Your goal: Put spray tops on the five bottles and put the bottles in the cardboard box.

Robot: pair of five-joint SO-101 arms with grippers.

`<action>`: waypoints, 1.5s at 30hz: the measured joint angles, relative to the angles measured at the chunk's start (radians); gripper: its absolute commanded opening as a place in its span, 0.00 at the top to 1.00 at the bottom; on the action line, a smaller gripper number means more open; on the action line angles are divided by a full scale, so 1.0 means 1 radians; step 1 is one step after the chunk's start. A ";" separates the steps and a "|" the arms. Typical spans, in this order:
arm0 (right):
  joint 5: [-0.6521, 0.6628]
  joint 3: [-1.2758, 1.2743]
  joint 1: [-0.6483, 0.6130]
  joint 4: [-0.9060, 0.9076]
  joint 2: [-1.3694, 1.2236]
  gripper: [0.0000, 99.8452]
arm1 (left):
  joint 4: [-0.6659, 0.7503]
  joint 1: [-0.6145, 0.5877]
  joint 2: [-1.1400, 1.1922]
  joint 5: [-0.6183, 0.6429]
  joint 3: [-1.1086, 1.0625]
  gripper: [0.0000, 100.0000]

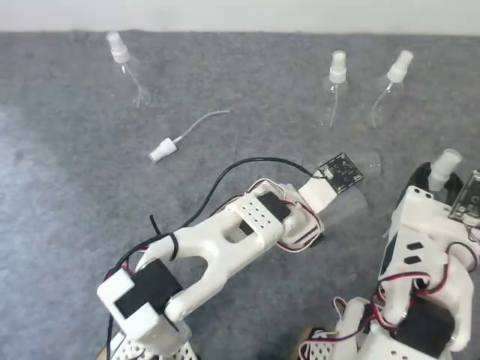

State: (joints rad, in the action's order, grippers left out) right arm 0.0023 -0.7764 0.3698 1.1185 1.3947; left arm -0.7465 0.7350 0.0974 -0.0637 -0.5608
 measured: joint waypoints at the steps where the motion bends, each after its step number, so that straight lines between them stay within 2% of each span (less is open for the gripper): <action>1: 0.000 0.000 0.000 0.000 0.000 0.99 | -0.020 0.000 0.000 0.000 0.002 0.80; 11: 0.000 0.000 0.000 0.000 0.000 0.99 | -0.147 0.000 0.000 0.002 0.031 0.84; 18: 0.000 0.000 0.000 0.000 0.000 0.99 | -0.166 0.005 -0.035 0.003 0.031 0.74; 21: 0.000 0.000 0.000 0.000 0.000 0.99 | -0.138 0.031 -0.043 0.000 0.031 0.71; 28: 0.000 0.000 0.000 0.000 0.000 0.99 | 0.048 0.058 0.009 0.000 0.017 0.71; 30: 0.000 0.000 0.000 0.000 0.000 0.99 | 0.052 0.058 0.043 0.000 0.028 0.73; 36: 0.000 0.000 0.000 0.000 0.000 0.99 | 0.040 0.075 0.091 0.003 0.081 0.89; 45: 0.000 0.000 0.000 0.000 0.000 0.99 | -0.041 0.084 0.074 0.003 0.147 0.91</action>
State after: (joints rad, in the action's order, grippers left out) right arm 0.0023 -0.7764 0.3698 1.1185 1.3947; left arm -0.7879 0.8193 0.1711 -0.0606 -0.4135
